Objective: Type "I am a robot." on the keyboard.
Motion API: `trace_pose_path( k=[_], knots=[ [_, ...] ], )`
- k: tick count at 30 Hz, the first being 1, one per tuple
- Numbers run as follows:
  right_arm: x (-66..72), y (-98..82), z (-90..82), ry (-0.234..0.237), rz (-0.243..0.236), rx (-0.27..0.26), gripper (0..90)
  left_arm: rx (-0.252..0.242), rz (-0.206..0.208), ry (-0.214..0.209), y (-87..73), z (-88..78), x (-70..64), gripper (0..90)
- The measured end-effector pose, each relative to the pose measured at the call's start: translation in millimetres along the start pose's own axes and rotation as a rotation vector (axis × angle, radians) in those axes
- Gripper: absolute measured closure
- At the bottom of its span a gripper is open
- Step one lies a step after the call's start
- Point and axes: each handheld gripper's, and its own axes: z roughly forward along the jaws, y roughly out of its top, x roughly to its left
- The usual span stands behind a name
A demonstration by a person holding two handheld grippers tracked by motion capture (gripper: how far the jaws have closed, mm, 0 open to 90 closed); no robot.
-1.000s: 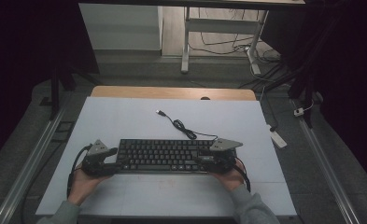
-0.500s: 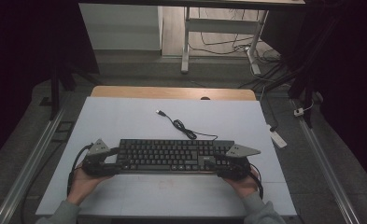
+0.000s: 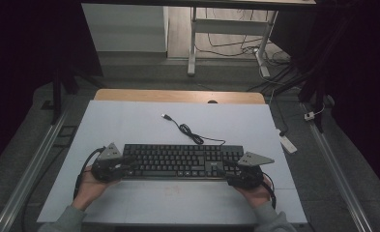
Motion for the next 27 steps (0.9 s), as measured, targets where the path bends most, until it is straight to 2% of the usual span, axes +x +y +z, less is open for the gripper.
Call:
trace_pose_path(
  k=[2,6,13,27],
  knots=[
    [0.5,-1.5,-2.4,-0.005,0.001,-0.008,50.7,0.007,0.017,-0.018,3.3,2.2,-2.1,88.6],
    [0.0,-2.7,-3.9,-0.008,0.003,-0.005,50.5,0.020,0.041,-0.050,10.1,10.7,-6.7,88.8],
    [-3.9,-6.6,-7.1,-0.019,0.014,-0.001,50.2,0.056,0.071,-0.117,24.6,42.0,-19.3,88.8],
    [-6.1,-8.3,-3.4,-0.017,0.020,0.007,50.2,0.113,0.089,-0.129,19.3,59.4,-27.9,88.7]
  ],
)
